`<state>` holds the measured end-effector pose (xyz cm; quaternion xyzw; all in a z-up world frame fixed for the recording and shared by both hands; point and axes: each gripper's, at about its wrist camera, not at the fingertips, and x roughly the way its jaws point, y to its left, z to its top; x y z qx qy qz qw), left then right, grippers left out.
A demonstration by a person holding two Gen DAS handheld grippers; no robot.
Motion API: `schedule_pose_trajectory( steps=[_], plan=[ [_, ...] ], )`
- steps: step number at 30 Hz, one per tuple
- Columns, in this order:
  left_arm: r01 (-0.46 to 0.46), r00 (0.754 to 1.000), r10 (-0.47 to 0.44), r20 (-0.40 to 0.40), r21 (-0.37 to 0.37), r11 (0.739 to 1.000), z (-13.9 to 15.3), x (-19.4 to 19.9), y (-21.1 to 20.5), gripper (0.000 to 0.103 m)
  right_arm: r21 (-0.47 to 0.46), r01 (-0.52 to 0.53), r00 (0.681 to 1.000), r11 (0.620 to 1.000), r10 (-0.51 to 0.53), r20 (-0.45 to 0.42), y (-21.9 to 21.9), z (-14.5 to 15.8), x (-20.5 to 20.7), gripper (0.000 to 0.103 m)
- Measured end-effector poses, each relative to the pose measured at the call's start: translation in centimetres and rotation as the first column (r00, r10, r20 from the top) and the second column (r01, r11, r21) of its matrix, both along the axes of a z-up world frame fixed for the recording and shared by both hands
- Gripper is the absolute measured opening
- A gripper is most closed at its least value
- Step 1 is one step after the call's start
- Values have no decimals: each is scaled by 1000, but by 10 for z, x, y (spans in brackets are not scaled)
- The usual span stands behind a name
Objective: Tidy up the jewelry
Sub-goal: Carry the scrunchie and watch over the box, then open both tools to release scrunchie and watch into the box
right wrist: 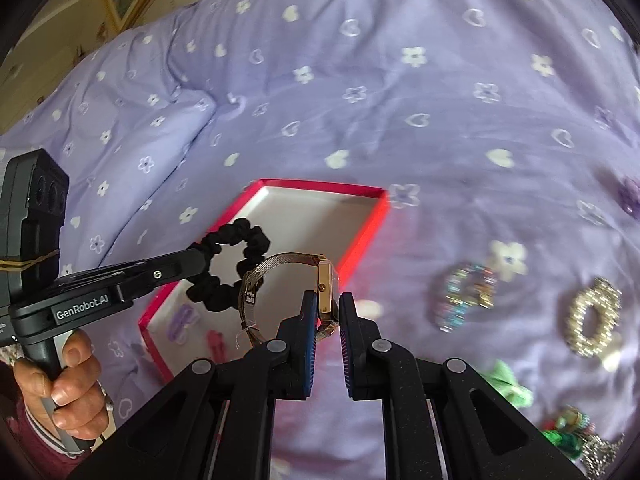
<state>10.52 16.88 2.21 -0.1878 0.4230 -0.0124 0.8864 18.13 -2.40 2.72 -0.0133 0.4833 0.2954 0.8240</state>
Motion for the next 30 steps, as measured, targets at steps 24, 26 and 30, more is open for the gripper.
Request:
schedule_pose_trajectory(
  steps=[24,26,30],
  plan=[
    [-112,985,108,-133,-17,994,-61,43,51,7,-142,-127,991,982,119,-64,81,-54,34,10],
    [-116,983,113,-143,-16,993,-65,46,52,7,-160,-137,990,977,128,-66,85,-59,35,10],
    [-122,980,119,-158,-6,993,-70,49,53,7,-187,-146,988,972,133,-79,88,-67,37,10]
  ],
)
